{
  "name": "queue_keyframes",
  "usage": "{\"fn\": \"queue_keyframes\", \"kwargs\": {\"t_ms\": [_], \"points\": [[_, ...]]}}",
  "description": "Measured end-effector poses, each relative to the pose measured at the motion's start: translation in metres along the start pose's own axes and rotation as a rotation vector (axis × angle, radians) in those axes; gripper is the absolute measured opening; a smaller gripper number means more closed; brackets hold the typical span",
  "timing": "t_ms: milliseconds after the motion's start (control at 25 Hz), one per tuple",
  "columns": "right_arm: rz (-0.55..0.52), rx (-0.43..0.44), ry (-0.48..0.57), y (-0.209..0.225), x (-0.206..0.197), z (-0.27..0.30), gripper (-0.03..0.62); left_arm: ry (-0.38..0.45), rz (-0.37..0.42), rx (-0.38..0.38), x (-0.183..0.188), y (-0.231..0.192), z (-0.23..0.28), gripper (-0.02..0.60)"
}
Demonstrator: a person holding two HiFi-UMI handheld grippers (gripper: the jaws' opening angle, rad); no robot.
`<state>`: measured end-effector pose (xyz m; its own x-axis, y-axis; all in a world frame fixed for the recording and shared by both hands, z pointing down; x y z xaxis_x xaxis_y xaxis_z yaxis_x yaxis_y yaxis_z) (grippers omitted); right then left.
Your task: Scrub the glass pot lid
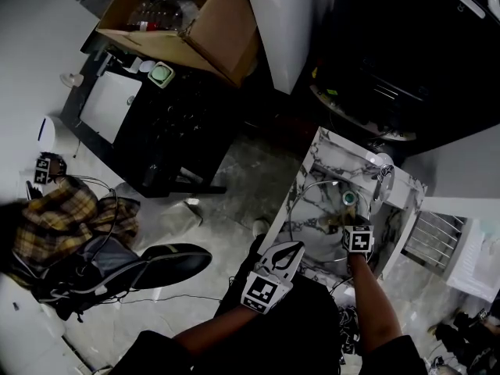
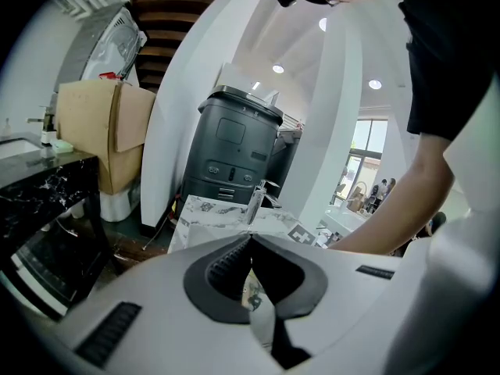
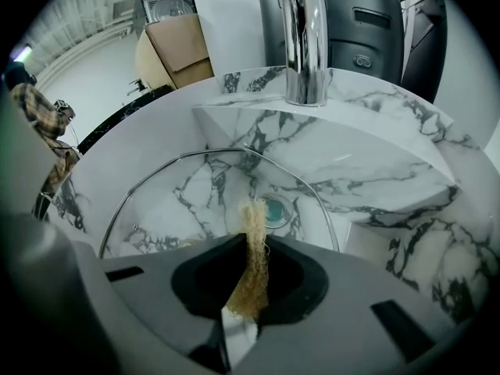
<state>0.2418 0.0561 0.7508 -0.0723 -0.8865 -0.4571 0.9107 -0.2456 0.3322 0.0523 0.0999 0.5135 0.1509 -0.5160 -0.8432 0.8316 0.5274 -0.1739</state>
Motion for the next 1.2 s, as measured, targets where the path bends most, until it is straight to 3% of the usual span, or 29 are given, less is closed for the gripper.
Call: {"fn": "queue_keyframes", "kwargs": {"t_ms": [520,1200], "points": [[0.006,-0.039,-0.086,-0.01,-0.024,-0.009,0.055,0.005,0.0,-0.013,-0.003,-0.004,-0.012,0.015],[-0.01,-0.01,-0.139,-0.038,-0.039,-0.011,0.055,0.024,-0.051,0.014,-0.003,-0.023,-0.022,0.015]]}}
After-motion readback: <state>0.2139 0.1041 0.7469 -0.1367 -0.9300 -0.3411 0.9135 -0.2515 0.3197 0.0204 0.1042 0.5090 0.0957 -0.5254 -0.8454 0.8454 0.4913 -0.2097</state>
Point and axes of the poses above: the fingertips, and each gripper's own axes: z forward along the fingers, y to its right, x out of its top, the point moved 1 cm from there along -z, backward along the fingers, and after that the axes turned 14 degrees about x, right-handed, at the moved point
